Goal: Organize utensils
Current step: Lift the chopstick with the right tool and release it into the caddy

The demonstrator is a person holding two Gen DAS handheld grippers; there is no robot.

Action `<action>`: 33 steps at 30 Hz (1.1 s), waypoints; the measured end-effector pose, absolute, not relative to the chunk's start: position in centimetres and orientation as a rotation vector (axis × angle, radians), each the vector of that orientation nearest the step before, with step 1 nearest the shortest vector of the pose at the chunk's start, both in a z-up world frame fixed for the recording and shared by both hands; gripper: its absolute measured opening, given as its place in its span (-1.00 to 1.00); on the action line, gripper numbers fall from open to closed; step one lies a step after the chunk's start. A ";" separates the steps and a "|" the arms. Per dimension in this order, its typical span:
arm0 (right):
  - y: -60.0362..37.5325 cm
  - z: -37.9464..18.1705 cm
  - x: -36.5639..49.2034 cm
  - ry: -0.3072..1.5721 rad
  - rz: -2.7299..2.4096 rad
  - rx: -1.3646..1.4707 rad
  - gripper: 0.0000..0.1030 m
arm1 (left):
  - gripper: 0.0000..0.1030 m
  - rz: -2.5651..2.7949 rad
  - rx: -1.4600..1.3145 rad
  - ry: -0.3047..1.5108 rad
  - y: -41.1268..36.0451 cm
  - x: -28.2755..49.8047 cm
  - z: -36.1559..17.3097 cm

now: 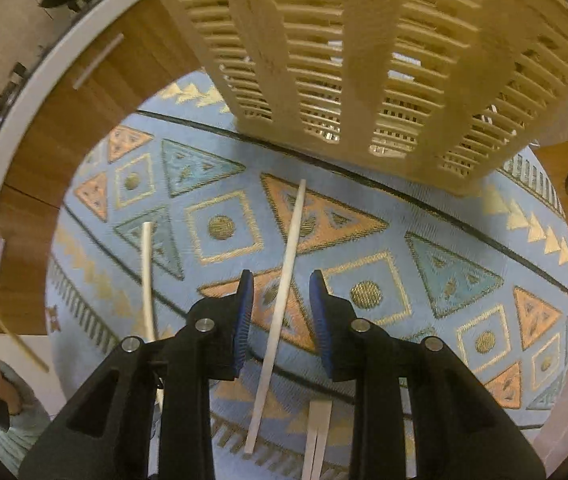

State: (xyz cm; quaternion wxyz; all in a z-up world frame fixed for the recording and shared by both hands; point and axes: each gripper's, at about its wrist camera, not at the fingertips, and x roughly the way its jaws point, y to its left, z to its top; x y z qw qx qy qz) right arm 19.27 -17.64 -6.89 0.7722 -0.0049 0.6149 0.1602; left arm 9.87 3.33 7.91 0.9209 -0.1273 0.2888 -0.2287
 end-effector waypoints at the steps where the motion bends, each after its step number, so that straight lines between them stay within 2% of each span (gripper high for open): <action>1: -17.5 -7.4 19.5 1.343 0.324 -0.038 -0.49 | -0.93 -0.472 -0.256 0.585 3.4 9.8 7.8; 3: -17.0 -7.9 19.6 1.358 0.309 -0.070 -0.50 | -0.93 -0.477 -0.252 0.577 3.3 9.7 7.7; 6: -15.7 -8.2 19.3 1.342 0.287 -0.153 -0.90 | -0.92 -0.484 -0.244 0.576 3.2 9.8 7.4; 9: -14.7 -8.2 18.9 1.336 0.290 -0.208 -0.92 | -0.92 -0.485 -0.238 0.578 2.9 10.0 7.1; 15: -16.6 -4.5 16.4 1.241 0.426 -0.050 -0.93 | -0.93 -0.486 -0.240 0.531 2.9 9.9 8.5; 25: -22.9 11.0 12.4 0.608 0.462 0.164 -0.92 | -0.93 -0.410 -0.221 0.209 -1.7 10.4 15.5; 33: -26.0 13.7 15.6 0.306 0.257 0.248 -0.92 | -0.93 -0.318 -0.231 0.046 -7.2 13.7 16.8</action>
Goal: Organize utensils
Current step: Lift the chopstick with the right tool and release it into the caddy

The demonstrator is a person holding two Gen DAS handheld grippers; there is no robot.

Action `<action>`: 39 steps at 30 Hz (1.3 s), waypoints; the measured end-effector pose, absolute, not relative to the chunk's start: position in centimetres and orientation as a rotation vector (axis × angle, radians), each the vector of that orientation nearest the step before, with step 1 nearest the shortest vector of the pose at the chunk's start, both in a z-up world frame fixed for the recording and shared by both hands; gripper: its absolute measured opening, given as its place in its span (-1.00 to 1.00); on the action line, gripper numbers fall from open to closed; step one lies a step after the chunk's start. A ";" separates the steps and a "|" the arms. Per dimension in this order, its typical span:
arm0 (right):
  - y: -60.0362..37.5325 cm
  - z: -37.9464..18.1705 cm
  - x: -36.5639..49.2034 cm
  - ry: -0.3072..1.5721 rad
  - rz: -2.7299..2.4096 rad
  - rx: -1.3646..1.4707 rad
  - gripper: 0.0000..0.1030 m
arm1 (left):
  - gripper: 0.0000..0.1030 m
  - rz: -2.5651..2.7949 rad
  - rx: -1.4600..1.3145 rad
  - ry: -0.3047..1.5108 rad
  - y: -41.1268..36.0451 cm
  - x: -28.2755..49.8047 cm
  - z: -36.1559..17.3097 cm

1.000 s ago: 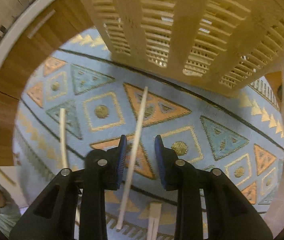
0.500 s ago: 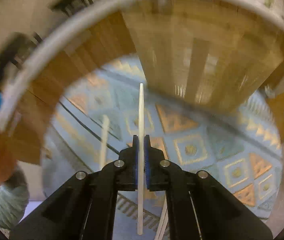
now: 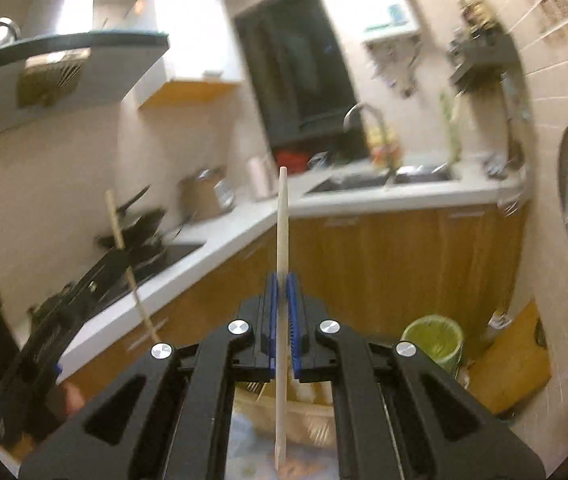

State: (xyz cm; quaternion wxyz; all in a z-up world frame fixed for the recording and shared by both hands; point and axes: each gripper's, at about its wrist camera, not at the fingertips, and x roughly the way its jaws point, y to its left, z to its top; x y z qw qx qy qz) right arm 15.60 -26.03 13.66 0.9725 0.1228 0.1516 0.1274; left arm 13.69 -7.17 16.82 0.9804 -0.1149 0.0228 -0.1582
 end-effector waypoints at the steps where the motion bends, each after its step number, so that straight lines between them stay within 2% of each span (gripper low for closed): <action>1: -26.2 13.4 16.2 0.277 0.217 0.244 -0.93 | -0.93 -0.314 -0.236 0.044 -7.6 14.3 16.7; 6: -28.4 13.0 17.9 0.176 0.069 0.213 -0.93 | -0.93 -0.272 -0.248 0.056 -9.6 17.7 15.1; 15: -29.4 8.0 21.9 0.219 0.013 0.191 -0.92 | -0.92 -0.222 -0.253 0.124 -11.1 21.3 11.1; 26: -27.1 5.6 20.5 0.233 0.047 0.075 -0.87 | -0.88 -0.288 -0.213 0.159 -11.6 20.7 8.8; 28: -27.6 5.8 19.3 0.245 0.071 0.087 -0.81 | -0.51 -0.323 -0.206 0.174 -11.0 19.8 9.0; 29: -27.7 6.0 18.7 0.243 0.075 0.093 -0.77 | -0.44 -0.330 -0.204 0.173 -10.8 19.3 9.1; 31: -28.3 6.5 17.3 0.255 0.101 0.102 -0.42 | -0.37 -0.347 -0.205 0.170 -9.9 18.2 9.7; 33: -28.6 7.0 15.6 0.253 0.108 0.101 -0.24 | -0.32 -0.368 -0.210 0.165 -8.7 16.5 10.7; 36: -28.7 8.0 13.0 0.261 0.124 0.077 -0.12 | -0.07 -0.404 -0.229 0.158 -6.7 13.5 12.5; 37: -28.7 8.3 12.1 0.271 0.134 0.073 -0.02 | -0.06 -0.425 -0.233 0.166 -5.8 12.3 13.3; 39: -28.5 9.2 10.1 0.292 0.152 0.058 0.04 | -0.05 -0.440 -0.231 0.182 -4.6 10.5 14.3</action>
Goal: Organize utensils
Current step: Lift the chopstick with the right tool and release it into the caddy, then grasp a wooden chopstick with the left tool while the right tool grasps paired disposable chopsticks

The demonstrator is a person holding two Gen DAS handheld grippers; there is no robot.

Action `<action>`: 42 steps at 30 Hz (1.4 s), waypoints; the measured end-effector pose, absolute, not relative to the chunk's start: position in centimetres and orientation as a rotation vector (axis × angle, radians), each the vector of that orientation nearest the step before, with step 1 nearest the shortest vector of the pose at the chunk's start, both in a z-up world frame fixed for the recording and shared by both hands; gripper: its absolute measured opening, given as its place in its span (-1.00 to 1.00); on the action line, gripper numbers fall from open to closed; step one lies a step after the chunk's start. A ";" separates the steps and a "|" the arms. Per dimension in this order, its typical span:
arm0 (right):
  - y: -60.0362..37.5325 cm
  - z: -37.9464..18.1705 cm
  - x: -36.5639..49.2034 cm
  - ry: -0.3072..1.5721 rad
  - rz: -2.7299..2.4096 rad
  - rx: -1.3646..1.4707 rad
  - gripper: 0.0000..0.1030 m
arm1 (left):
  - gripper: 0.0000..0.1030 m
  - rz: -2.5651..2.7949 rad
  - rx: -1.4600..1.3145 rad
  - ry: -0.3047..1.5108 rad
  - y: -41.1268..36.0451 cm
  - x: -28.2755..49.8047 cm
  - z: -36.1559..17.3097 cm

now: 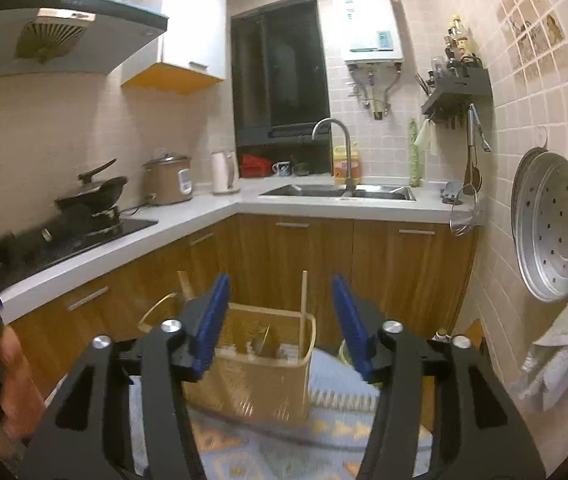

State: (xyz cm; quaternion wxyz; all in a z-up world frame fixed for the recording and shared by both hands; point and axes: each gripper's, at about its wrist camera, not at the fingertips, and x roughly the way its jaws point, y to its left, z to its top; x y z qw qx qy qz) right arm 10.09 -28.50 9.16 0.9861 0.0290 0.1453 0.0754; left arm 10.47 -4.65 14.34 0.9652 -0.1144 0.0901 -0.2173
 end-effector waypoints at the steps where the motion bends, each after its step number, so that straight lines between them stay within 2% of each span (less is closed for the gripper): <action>1: -28.3 9.7 8.8 0.301 0.168 0.044 0.07 | -0.04 -0.442 -0.228 0.190 -4.2 9.8 14.7; 5: -27.4 11.3 5.4 0.347 0.183 -0.007 0.08 | -0.04 -0.440 -0.223 0.294 -1.9 7.4 16.4; 9: -26.3 11.9 3.4 0.473 0.206 -0.007 0.12 | -0.04 -0.470 -0.256 0.501 0.1 7.1 15.9; 13: -25.5 10.6 3.2 0.633 0.212 0.015 0.16 | -0.03 -0.462 -0.249 0.781 1.0 8.0 11.3; 18: -24.5 5.2 4.5 0.931 0.239 0.041 0.15 | -0.03 -0.454 -0.238 1.042 1.1 9.2 3.5; 20: -24.4 2.5 5.2 1.052 0.261 0.064 0.03 | -0.03 -0.451 -0.282 1.125 1.3 9.9 0.7; 21: -24.3 1.1 5.5 1.109 0.268 0.068 -0.14 | -0.07 -0.443 -0.293 1.161 1.3 10.3 -0.7; 22: -24.2 0.1 5.6 1.144 0.276 0.067 -0.36 | -0.09 -0.440 -0.295 1.180 1.3 10.5 -1.5; 23: -24.1 -1.1 5.8 1.188 0.289 0.062 -0.41 | -0.12 -0.441 -0.298 1.194 1.3 10.7 -2.5; 32: -22.8 -6.3 5.1 1.320 0.332 -0.019 -0.42 | -0.19 -0.388 -0.164 1.232 -0.3 11.3 -5.7; 42: -21.6 -9.1 5.9 1.402 0.334 -0.088 -0.42 | -0.21 -0.328 0.000 1.232 -3.6 11.5 -5.5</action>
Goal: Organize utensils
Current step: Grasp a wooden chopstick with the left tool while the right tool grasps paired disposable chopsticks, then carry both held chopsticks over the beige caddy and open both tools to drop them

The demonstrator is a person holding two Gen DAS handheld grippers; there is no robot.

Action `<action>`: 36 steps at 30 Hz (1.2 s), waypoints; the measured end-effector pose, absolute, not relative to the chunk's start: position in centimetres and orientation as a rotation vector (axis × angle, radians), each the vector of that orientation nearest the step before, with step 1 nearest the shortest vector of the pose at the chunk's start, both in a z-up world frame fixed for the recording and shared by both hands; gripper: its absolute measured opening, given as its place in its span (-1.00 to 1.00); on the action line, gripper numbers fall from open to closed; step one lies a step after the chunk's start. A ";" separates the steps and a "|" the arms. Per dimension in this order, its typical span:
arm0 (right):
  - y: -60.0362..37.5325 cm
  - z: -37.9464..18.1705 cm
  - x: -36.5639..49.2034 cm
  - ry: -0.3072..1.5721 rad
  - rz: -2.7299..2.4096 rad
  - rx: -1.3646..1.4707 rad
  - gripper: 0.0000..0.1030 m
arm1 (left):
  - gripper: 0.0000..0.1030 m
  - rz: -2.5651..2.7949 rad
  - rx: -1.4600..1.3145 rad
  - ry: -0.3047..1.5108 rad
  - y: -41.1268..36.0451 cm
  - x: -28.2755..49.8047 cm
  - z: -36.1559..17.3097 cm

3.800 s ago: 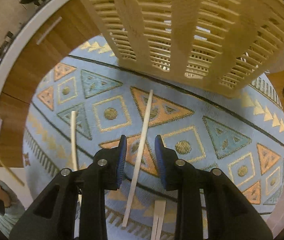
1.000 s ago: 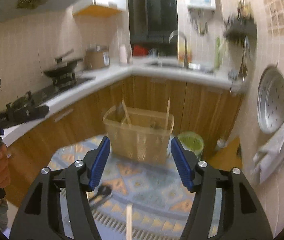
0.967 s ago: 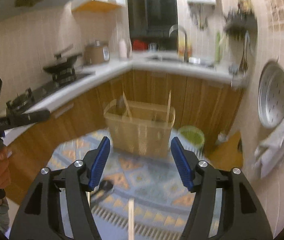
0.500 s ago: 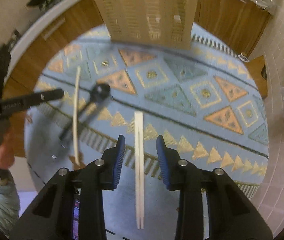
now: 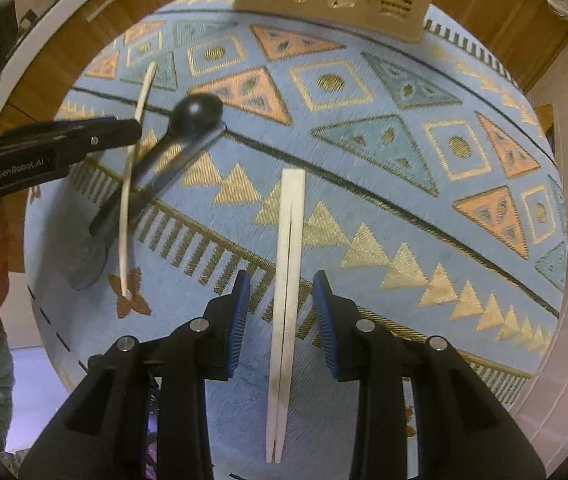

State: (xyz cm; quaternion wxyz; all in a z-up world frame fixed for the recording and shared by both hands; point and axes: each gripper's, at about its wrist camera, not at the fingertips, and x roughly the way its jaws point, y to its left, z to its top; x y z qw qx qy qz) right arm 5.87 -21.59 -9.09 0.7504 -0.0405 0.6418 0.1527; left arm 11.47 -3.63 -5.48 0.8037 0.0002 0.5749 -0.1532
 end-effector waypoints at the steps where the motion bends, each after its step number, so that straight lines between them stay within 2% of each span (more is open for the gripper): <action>1: -21.4 -9.1 5.8 1.400 0.325 -0.100 -0.42 | -0.21 -0.322 0.031 1.229 -4.2 11.4 -5.5; 3: -21.1 -9.1 5.7 1.407 0.322 -0.112 -0.42 | -0.21 -0.313 0.087 1.222 -5.0 11.3 -5.6; 5: -20.5 -9.1 5.8 1.409 0.318 -0.136 -0.44 | -0.32 -0.289 0.141 1.217 -5.7 11.3 -5.6; 7: -19.9 -9.1 5.9 1.404 0.306 -0.191 -0.55 | -0.57 -0.259 0.184 1.215 -6.0 11.4 -5.7; 11: -19.0 -9.1 6.2 1.427 0.321 -0.212 -0.78 | -0.82 -0.242 0.201 1.220 -5.9 11.8 -5.7; 13: -18.7 -9.1 6.4 1.433 0.328 -0.208 -0.79 | -0.92 -0.253 0.198 1.225 -5.7 12.1 -5.7; 19: -18.5 -9.2 7.3 1.430 0.320 -0.178 -0.79 | -0.92 -0.361 0.155 1.286 -3.7 13.3 -5.4; 28: -20.8 -9.5 8.2 1.460 0.306 -0.193 -0.79 | -0.92 -0.371 0.149 1.271 -2.9 12.8 -5.3; 31: -20.4 -9.0 7.4 1.437 0.328 -0.170 -0.79 | -0.92 -0.393 0.105 1.202 -2.5 12.2 -3.9; 36: -20.5 -5.3 6.7 1.292 0.405 -0.098 -0.79 | -0.92 -0.430 0.051 1.045 -2.1 10.8 0.3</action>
